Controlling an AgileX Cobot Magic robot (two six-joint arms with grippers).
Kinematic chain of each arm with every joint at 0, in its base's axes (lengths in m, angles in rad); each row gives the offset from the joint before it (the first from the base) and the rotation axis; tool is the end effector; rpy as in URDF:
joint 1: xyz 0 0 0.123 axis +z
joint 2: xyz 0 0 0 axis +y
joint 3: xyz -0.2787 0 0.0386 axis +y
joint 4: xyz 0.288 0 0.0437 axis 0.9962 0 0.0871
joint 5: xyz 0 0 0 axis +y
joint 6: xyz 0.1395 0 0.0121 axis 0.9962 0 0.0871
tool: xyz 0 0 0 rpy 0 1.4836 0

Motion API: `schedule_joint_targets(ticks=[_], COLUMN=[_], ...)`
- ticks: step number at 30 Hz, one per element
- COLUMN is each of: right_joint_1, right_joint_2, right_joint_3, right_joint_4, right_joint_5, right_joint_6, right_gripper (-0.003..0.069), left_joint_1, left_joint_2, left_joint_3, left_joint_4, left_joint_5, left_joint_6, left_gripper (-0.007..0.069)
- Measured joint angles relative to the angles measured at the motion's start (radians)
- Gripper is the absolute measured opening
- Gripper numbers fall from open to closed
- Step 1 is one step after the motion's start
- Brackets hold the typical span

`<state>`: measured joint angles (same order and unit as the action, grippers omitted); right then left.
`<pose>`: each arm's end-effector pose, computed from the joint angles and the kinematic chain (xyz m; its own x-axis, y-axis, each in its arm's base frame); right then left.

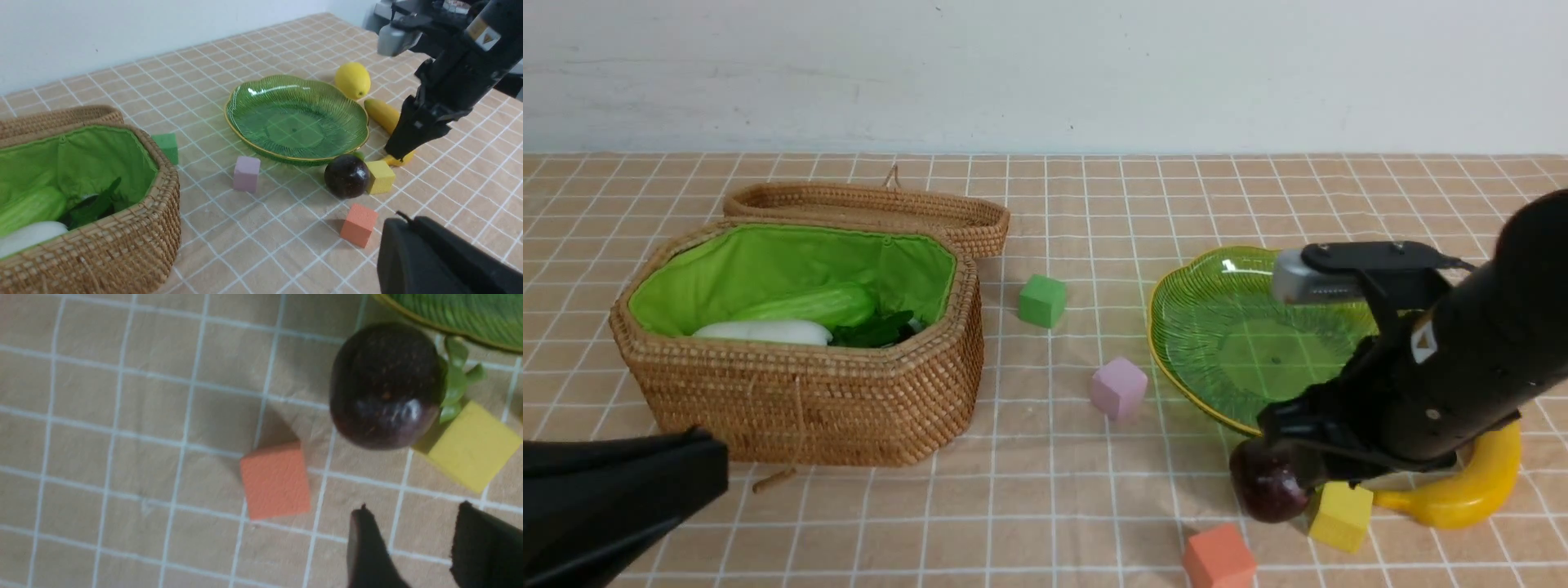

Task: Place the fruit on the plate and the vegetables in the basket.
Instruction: Use the right arm to grab a mangosteen and put it into the right plate

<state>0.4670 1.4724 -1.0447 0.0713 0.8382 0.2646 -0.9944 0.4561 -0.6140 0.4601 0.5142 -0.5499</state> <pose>0.3045 0.1618 0.1953 -0.9285 -0.1245 -0.3497 -0.1917 0.9676 0.1643 0.1224 -0.1322 0.3385 -0.2193 0.0830 -0.9721 0.6778 0.7296 -0.0906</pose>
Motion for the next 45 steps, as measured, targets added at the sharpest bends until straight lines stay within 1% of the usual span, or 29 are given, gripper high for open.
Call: schedule_joint_targets(ticks=[1, 2, 5, 6, 7, 9, 12, 16, 17, 20, 24, 28, 32, 35, 45], right_joint_1=[0.0, 0.0, 0.001, 0.001, 0.001, 0.001, 0.001, 0.001, 0.001, 0.001, 0.001, 0.001, 0.001, 0.001, 0.001], right_joint_2=[0.01, 0.043, 0.104, 0.123, 0.144, 0.169, 0.208, 0.259, 0.26, 0.279, 0.286, 0.287, 0.287, 0.287, 0.229], right_joint_3=[0.0, 0.0, 0.0, -0.001, -0.007, -0.017, -0.029, -0.048, -0.05, -0.052, -0.054, -0.057, -0.057, -0.057, -0.06], right_joint_4=[-0.005, -0.022, -0.031, -0.033, -0.042, -0.057, -0.078, -0.102, -0.102, -0.101, -0.09, -0.086, -0.071, -0.043, -0.02], right_joint_5=[-0.004, -0.035, -0.116, -0.143, -0.165, -0.182, -0.193, -0.202, -0.202, -0.201, -0.186, -0.18, -0.174, -0.171, -0.155], right_joint_6=[0.005, 0.015, 0.021, 0.021, 0.021, 0.021, 0.024, 0.024, 0.024, 0.025, 0.025, 0.026, 0.028, 0.028, 0.01], right_gripper=[0.0382, 0.0456, 0.0603, 0.0638, 0.0664, 0.0678, 0.0671, 0.0629, 0.0627, 0.0578, 0.0552, 0.0549, 0.0511, 0.0507, 0.0507], left_joint_1=[0.0, 0.0, 0.0, 0.0, 0.0, 0.0, 0.0, 0.0, 0.0, 0.0, 0.0, 0.0, -0.001, -0.001, -0.002], left_joint_2=[-0.002, -0.013, -0.017, -0.017, -0.017, -0.017, -0.017, -0.017, -0.017, -0.017, -0.017, -0.017, -0.017, -0.017, -0.017], left_joint_3=[0.0, 0.005, 0.006, 0.006, 0.006, 0.006, 0.006, 0.006, 0.006, 0.006, 0.006, 0.006, 0.006, 0.006, 0.006], left_joint_4=[0.001, 0.008, 0.014, 0.014, 0.015, 0.016, 0.016, 0.017, 0.017, 0.017, 0.018, 0.018, 0.019, 0.02, 0.051], left_joint_5=[0.0, -0.009, -0.028, -0.031, -0.033, -0.035, -0.037, -0.037, -0.037, -0.037, -0.037, -0.037, -0.037, -0.037, -0.045], left_joint_6=[0.0, -0.001, -0.002, -0.002, -0.002, -0.002, -0.002, -0.002, -0.002, -0.002, -0.002, -0.002, -0.002, -0.002, -0.002], left_gripper=[-0.0013, -0.0013, -0.0013, -0.0013, -0.0013, -0.0013, -0.0013, -0.0013, -0.0013, -0.0013, -0.0013, -0.0013, -0.0013, -0.0013, -0.0013])
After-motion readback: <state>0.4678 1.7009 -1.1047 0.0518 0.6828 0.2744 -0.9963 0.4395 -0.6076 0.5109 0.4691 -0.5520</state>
